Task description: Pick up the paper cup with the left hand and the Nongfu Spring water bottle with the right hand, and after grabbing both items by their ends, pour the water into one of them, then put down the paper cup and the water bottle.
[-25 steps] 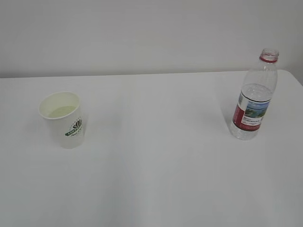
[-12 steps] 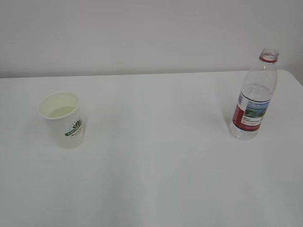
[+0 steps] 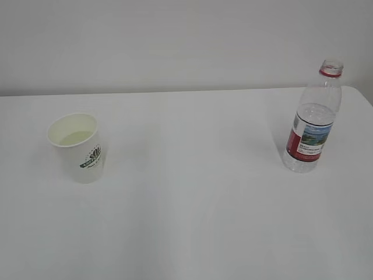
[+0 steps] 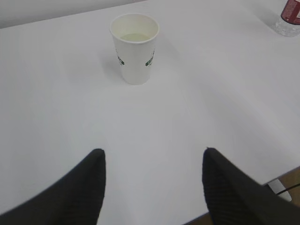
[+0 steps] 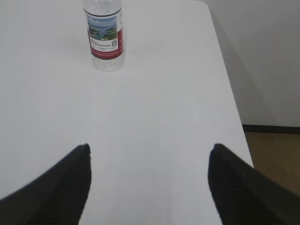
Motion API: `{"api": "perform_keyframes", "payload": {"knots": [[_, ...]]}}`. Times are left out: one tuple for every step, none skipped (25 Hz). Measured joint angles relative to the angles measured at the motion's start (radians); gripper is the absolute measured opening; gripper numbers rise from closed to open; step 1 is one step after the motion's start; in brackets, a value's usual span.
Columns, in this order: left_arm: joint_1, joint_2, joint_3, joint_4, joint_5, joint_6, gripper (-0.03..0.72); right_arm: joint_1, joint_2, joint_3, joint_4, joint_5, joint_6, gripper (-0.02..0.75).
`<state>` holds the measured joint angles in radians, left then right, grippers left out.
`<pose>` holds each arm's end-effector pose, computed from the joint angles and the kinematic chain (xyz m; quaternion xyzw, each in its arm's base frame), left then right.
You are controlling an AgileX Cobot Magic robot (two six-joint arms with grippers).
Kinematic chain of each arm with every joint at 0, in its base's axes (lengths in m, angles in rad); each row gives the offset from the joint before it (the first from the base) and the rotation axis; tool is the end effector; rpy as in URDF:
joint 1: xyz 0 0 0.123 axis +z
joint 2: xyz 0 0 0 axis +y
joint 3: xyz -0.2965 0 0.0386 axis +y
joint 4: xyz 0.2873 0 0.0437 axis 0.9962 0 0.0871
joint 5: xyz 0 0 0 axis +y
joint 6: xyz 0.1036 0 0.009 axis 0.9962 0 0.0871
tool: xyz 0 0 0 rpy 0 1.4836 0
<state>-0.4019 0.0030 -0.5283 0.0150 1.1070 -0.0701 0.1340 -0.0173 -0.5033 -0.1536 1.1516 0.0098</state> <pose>0.0206 -0.0072 0.2950 0.1412 0.8469 -0.1126 0.5001 0.0205 -0.0119 0.2843 -0.0467 0.8672 -0.0410 0.4940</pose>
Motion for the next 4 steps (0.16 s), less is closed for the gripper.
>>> {"api": "perform_keyframes", "payload": {"knots": [[0.000,0.000,0.000,0.000,0.000,0.000,0.463,0.000,0.000,0.000,0.000,0.000,0.000,0.590],[0.000,0.000,0.000,0.000,0.000,0.000,0.463,0.000,0.000,0.000,0.000,0.000,0.000,0.590],[0.000,0.000,0.000,0.000,0.000,0.000,0.463,0.000,0.000,0.000,0.000,0.000,0.000,0.590],[0.000,0.000,0.000,0.000,0.000,0.000,0.462,0.000,0.000,0.000,0.000,0.000,0.000,0.590]]}}
